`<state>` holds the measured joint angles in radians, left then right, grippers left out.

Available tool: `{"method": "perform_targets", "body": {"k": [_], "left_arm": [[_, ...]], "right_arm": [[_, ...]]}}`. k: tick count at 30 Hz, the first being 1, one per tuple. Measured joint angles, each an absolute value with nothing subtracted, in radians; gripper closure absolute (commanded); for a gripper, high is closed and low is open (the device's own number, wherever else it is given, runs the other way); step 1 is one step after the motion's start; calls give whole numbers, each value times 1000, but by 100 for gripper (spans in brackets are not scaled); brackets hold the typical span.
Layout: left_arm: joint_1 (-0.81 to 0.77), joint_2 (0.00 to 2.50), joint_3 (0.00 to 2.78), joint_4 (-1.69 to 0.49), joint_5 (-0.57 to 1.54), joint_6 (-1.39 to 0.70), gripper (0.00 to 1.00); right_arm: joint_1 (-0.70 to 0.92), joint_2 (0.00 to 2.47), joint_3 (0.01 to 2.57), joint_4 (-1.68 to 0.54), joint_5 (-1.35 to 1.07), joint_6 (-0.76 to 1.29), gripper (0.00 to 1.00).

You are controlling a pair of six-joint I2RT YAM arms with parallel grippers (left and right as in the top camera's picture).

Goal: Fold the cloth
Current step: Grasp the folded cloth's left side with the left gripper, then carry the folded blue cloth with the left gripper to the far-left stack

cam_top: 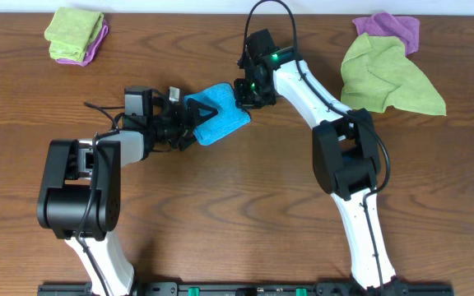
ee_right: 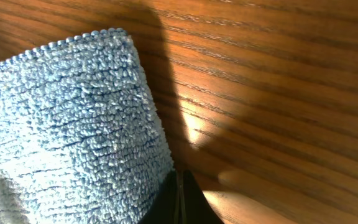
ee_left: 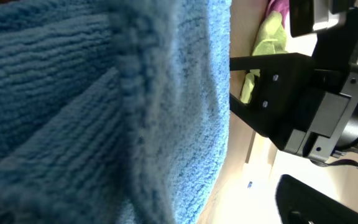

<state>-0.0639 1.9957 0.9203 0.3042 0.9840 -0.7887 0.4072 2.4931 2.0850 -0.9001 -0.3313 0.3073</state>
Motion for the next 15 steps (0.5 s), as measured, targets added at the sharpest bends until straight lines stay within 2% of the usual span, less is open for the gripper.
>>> {"method": "perform_targets", "body": {"k": [1,3,4,5,6,15], "left_arm": [[-65,1996,922,292,978,-788,33],[-68,2007,920,269,958,-783,69],[-69,2009,919,257,944,-781,84],[-69,2016,916,245,930,-781,90],[-69,2025,913,241,920,-781,94],[-69,2040,910,316,904,-802,94]], "right_arm": [[407,2493,2085,-902,-332,307,98],[405,2493,2085,-907,-335,308,98],[404,2493,2085,-913,-336,308,98],[403,2493,2085,-916,-339,308,99],[401,2493,2085,-920,-340,308,98],[347,2491,2085,-1017,-368,304,99]]}}
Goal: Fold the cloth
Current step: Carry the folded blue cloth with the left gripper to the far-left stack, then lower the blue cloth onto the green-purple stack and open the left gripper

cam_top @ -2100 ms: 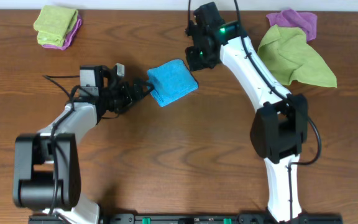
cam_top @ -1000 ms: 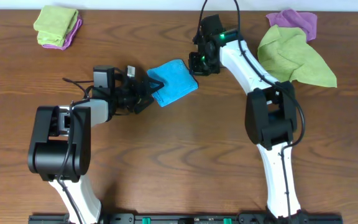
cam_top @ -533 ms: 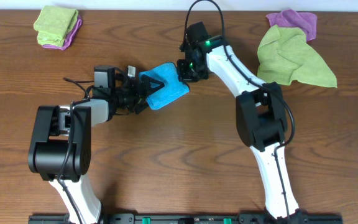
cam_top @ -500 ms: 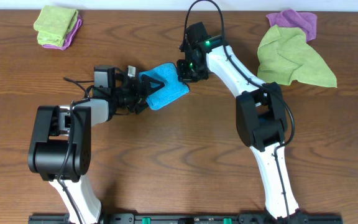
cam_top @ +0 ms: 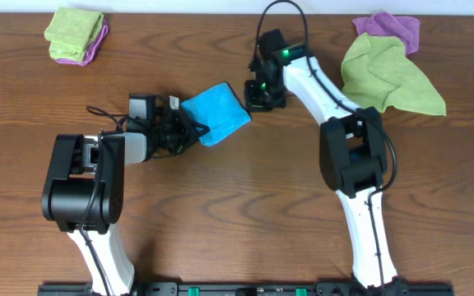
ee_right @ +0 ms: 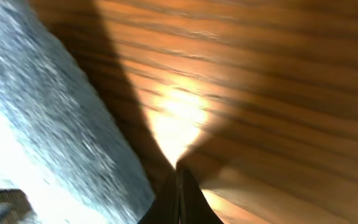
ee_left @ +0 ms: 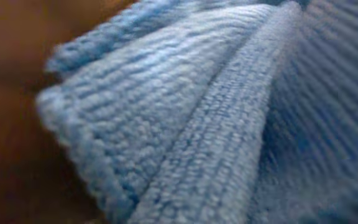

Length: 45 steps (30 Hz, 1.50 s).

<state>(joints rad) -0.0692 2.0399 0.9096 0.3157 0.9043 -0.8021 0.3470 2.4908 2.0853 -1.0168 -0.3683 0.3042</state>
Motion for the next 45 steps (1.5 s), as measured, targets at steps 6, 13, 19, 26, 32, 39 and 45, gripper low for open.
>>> {"method": "perform_targets", "body": {"k": [6,13,19,26,32,39,45], "left_arm": [[-47,2059,1060,495,914,-915,94],[109,2059,1457,491,891,-988,95],[299,2059,1639,292,770,-902,94],[376,2091,1678,266,692,-788,94],[393,2302,1865,259,680,-762,94],[410,2450,2005,233,675,-762,94],[411,2486,2022,171,663,-757,94]], "right_arm": [[276,2471,2085,-1090,-338,283,98],[247,2374,2085,-1155,-289,229,99],[247,2319,2085,-1182,-275,200,98],[248,2319,2085,-1192,-272,196,98],[265,2319,2085,-1233,-270,193,99],[289,2319,2085,-1262,-267,194,99],[300,2319,2085,-1271,-255,213,98]]}}
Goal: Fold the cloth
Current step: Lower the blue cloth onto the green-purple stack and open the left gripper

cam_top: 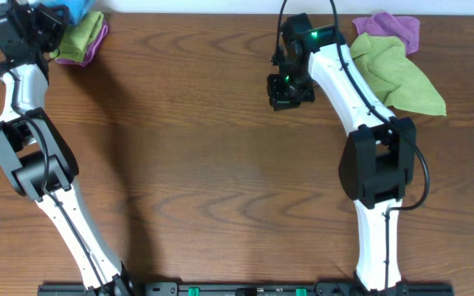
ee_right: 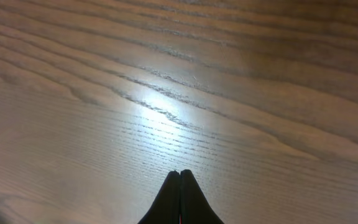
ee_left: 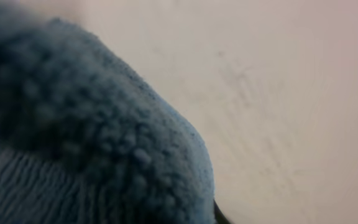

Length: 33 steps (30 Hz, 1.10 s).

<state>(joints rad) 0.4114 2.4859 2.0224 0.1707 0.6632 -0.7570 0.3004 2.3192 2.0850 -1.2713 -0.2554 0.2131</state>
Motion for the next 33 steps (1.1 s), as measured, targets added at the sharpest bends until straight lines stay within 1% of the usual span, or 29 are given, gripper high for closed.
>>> {"method": "perform_targets", "body": {"k": [6,10,11,12,13,14,16,17,33], "left_arm": [[413,2494,2023,153,641,-735,94],[416,2494,2026,80,635,-724,94],[418,2494,2026,55,632,-721,92],[418,2494,2026,29,629,-715,85],[418,2494,2026,2,628,-714,73],[418,2494,2026,-15,627,-704,52],[419,2495,2027,-54,629,-703,7],[419,2495,2027,-67,633,-702,5],[462,2494,2028,-253,762,-685,5]], "right_arm": [[321,2319,2085,-1288,-252,220,98],[350,2319,2085,-1297,-250,220,99],[353,2319,2085,-1297,-250,220,98],[357,2319,2085,-1297,-249,220,98],[358,2319,2085,-1297,-249,220,99],[359,2319,2085,-1297,-249,220,99],[360,2319,2085,-1297,-247,220,99],[360,2319,2085,-1298,-247,220,99],[361,2319,2085,-1286,-246,220,99]]}}
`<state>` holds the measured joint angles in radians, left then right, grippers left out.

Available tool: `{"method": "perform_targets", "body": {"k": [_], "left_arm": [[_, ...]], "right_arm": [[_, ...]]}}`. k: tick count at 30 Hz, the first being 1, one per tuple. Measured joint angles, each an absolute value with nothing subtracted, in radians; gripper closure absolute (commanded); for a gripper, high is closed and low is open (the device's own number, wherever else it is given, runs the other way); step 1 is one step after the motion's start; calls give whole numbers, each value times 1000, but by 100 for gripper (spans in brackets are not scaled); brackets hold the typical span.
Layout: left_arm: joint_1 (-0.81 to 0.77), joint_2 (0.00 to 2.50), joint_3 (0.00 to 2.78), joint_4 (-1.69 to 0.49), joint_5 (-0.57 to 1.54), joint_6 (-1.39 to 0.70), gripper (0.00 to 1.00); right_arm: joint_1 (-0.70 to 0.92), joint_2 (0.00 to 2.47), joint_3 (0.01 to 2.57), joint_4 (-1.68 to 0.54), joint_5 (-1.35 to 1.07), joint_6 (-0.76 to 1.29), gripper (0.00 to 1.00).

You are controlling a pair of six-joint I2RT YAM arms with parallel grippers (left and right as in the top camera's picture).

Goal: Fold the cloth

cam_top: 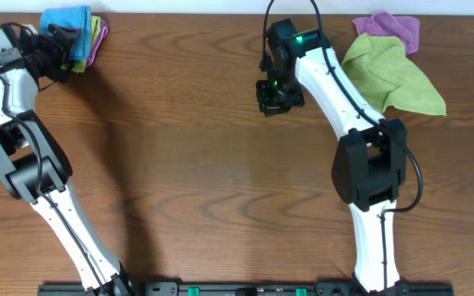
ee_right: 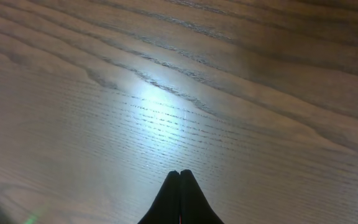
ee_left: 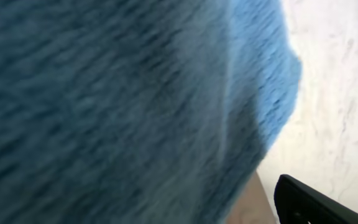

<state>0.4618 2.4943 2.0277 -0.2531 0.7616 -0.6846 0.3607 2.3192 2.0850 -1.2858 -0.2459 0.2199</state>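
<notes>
The folded blue cloth lies on the stack of folded cloths at the table's far left corner. It fills the left wrist view at close range. My left gripper is at the cloth's near-left edge. Its jaws stand apart, with one dark finger showing clear of the cloth, so the gripper is open. My right gripper hangs over bare wood at the far middle, its fingertips pressed together with nothing between them.
Under the blue cloth are a folded green cloth and a purple one. An unfolded green cloth lies on a purple cloth at the far right. The table's far edge runs just behind both piles.
The blue cloth was in my shut left gripper over the far left corner. It now rests on the folded stack and the jaws are apart. My right gripper has moved slightly to the left.
Both grippers were at the folded blue cloth at mid-table, left on its left edge, right at its far corner. Then the right stood clear while the left held the cloth. The left then had it at the far left corner, and now it lies released on the stack.
</notes>
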Motion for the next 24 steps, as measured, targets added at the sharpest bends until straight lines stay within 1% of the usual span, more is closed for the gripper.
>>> {"method": "perform_targets", "body": {"k": [6,13,18,19,20,21,22,24], "left_arm": [[464,2443,2028,-347,744,-614,5],[471,2251,2028,-472,725,-544,5],[477,2105,2032,-727,648,-470,5],[478,2077,2033,-783,629,-448,4],[478,2055,2033,-823,617,-429,4],[477,2031,2033,-867,606,-406,5],[476,2009,2033,-914,598,-382,4],[471,1956,2033,-999,574,-322,4]], "right_arm": [[361,2319,2085,-1282,-246,220,98],[361,2319,2085,-1272,-246,220,99],[361,2319,2088,-1302,-245,220,98],[361,2319,2098,-1329,-245,218,97],[361,2319,2110,-1350,-244,213,80],[361,2319,2129,-1378,-241,209,56],[360,2319,2160,-1415,-234,200,44],[360,2319,2247,-1496,-203,182,24]]}}
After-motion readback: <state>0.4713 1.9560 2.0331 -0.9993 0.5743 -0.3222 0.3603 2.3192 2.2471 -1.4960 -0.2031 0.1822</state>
